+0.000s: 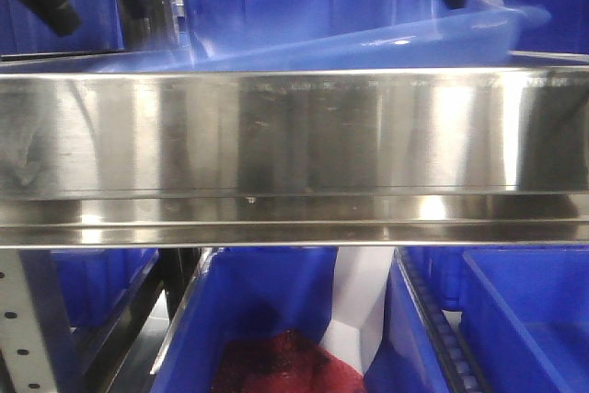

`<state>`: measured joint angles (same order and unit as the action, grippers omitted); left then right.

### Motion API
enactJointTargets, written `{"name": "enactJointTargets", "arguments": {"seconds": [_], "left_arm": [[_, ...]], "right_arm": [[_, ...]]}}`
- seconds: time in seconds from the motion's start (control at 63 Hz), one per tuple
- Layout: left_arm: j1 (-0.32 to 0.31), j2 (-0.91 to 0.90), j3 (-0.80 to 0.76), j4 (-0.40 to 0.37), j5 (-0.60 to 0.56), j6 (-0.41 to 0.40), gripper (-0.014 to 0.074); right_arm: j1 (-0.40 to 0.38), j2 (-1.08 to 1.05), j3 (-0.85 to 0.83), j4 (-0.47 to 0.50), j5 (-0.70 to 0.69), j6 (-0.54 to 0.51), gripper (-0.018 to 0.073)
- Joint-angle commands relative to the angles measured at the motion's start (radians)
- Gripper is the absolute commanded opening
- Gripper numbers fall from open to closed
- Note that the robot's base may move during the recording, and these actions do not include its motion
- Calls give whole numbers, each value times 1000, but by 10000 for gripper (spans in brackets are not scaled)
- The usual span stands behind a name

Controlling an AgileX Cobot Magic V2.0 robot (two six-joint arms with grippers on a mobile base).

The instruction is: Grab blue tray and place on right shelf

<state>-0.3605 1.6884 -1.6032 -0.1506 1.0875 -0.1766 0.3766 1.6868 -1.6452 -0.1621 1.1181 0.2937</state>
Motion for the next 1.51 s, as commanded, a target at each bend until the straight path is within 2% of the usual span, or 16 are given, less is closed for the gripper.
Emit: {"name": "enactJointTargets", "arguments": {"seconds": [0.0,0.19,0.301,0.412,0.619,0.682,0.968,1.063,1.174,1.317,1.491], "left_arm": [[-7,-44,-36,-11,-49,8,538],[-9,-65,-42,-15,-11,13,544],[-24,-136,-42,-3,-8,58,485],[-50,-246,-14,44,-43,59,342],[-83,-500,155,46,-183,59,31],[-83,-589,238,46,-230,59,-56],[-83,-984,695,61,-482,64,-48],[-83,-1116,842,61,-600,109,-49],[-83,-1252,986,87,-769,114,-49],[-83,-1381,1109,176,-930,115,-49],[-83,-1423,1143,172,-952,115,-48]], "right_arm": [[-7,-46,-33,-30,-22,-12,627],[-7,-81,-33,-11,-8,-11,619],[-6,-150,-26,13,-20,-11,565],[2,-249,30,13,-56,-13,404],[5,-488,257,14,-159,-26,64],[5,-567,341,14,-203,-26,56],[5,-983,780,13,-509,-78,57],[5,-1118,910,3,-596,-79,57],[5,-1263,1039,-20,-702,-79,57],[5,-1427,1169,-50,-846,-79,57],[5,-1485,1212,-50,-921,-79,55]]}}
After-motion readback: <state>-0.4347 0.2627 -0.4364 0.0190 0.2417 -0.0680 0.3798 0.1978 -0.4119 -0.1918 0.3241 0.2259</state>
